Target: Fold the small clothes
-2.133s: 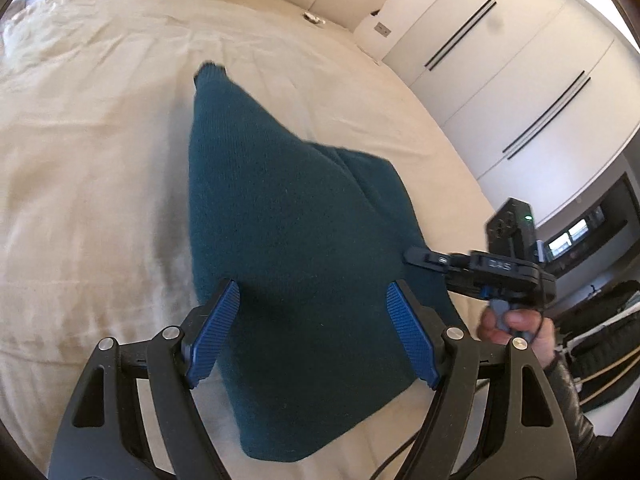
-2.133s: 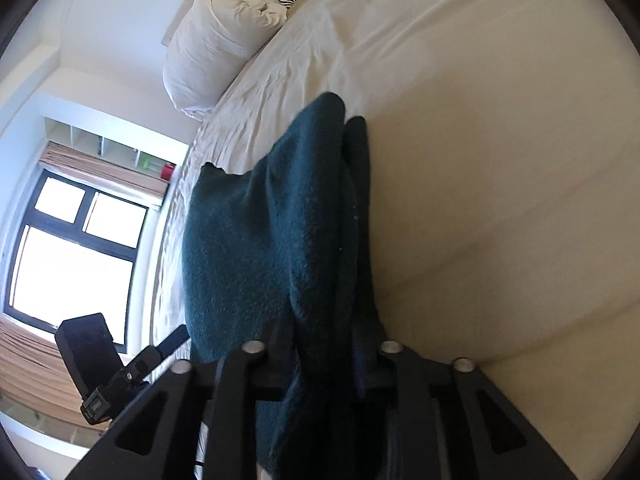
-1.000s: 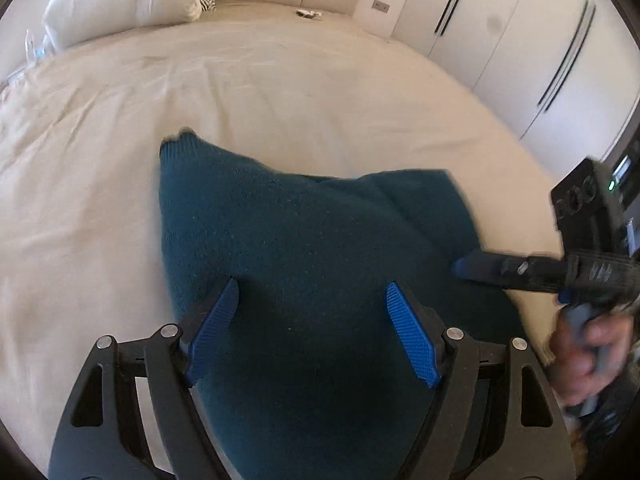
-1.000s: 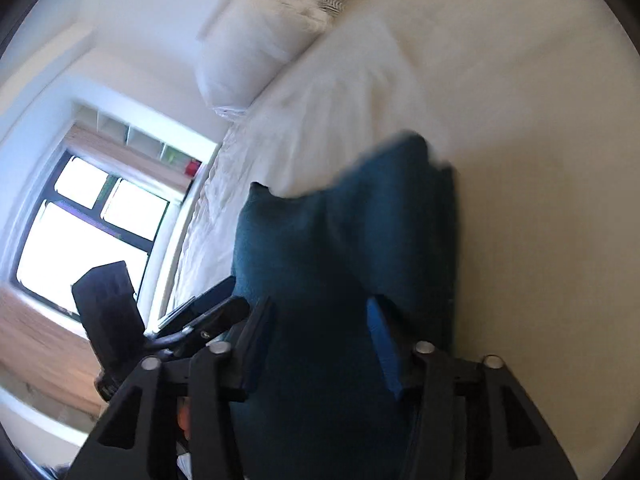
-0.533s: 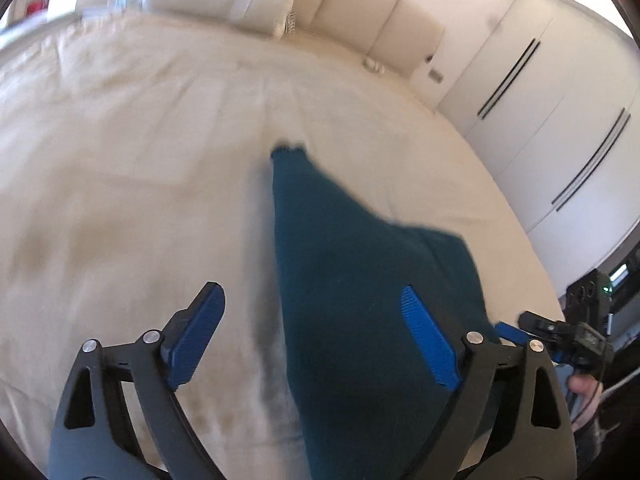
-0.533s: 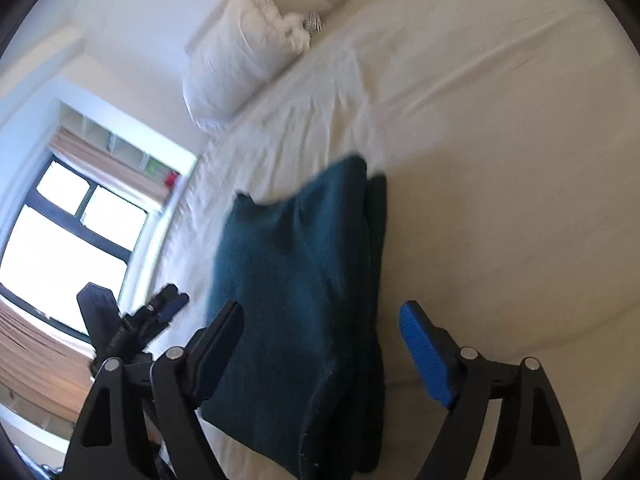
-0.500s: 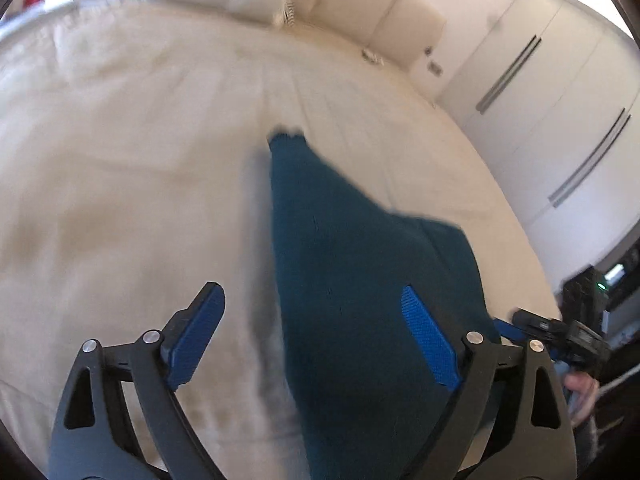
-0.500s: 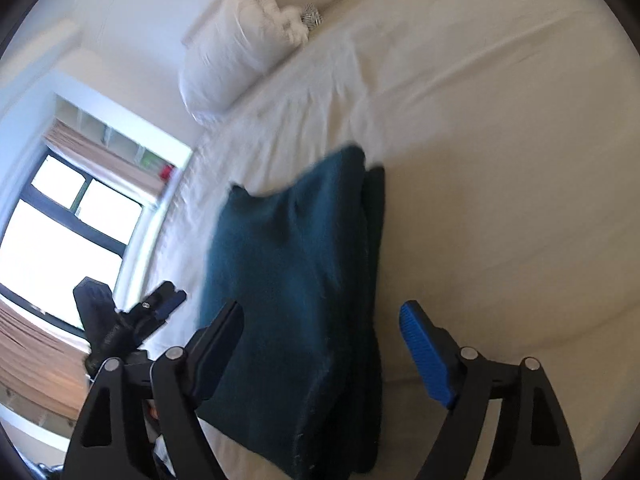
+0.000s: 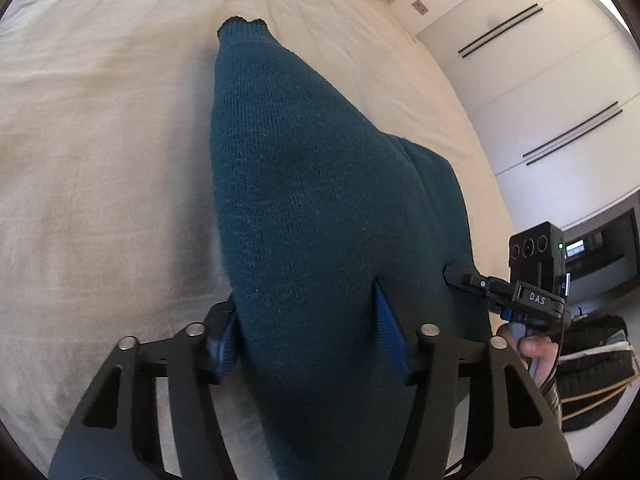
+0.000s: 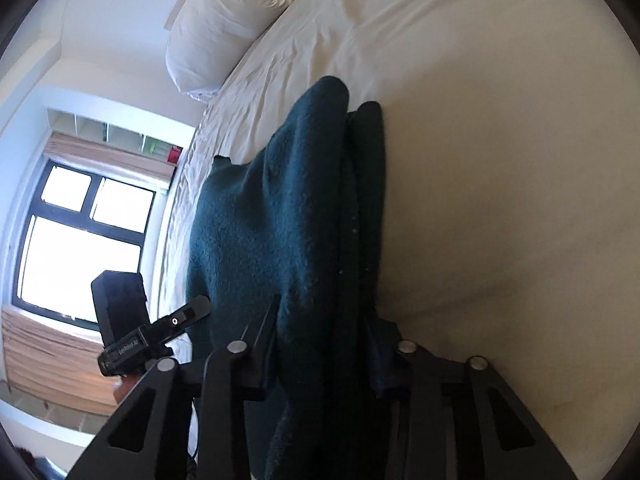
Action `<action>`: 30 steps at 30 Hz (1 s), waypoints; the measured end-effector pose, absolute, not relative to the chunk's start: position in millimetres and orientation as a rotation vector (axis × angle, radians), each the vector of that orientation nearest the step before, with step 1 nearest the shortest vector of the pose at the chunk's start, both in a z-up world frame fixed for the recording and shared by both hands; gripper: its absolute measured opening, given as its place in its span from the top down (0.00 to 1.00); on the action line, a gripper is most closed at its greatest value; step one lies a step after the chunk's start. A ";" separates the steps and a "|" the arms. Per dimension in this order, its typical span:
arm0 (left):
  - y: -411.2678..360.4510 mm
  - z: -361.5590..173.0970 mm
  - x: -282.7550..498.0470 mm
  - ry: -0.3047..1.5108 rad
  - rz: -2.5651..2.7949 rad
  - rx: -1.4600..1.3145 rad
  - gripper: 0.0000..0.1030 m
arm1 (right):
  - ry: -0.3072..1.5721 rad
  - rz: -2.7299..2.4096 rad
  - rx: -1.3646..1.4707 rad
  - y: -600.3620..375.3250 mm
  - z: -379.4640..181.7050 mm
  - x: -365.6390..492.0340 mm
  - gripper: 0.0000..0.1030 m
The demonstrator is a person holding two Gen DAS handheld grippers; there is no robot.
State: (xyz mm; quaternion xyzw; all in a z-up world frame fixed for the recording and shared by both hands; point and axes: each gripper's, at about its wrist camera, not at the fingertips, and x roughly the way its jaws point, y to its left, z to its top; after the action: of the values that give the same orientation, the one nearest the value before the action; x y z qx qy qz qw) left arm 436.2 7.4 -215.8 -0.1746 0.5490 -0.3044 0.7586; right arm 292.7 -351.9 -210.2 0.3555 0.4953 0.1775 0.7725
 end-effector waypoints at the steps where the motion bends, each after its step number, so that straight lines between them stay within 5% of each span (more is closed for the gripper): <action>1: 5.3 -214.7 438.4 1.207 -0.669 -0.369 0.49 | 1.074 0.383 0.756 -349.3 -208.5 294.1 0.66; 11: 2.4 -214.2 452.1 1.316 -0.628 -0.453 0.54 | 1.149 0.272 0.791 -342.6 -208.6 296.7 0.69; 21: -2.0 -190.6 436.9 1.220 -0.647 -0.413 0.66 | 1.032 0.297 0.743 -339.8 -200.8 278.8 0.73; 30: 2.8 -114.2 410.0 1.099 -0.652 -0.292 0.68 | 0.983 0.336 0.543 -288.0 -119.0 274.5 0.74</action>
State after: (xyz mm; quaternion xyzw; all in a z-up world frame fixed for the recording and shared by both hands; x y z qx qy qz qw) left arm 410.0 2.9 -114.2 -0.1358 0.5111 -0.3034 0.7927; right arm 274.5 -288.0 -119.0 0.2560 0.4638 0.1585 0.8332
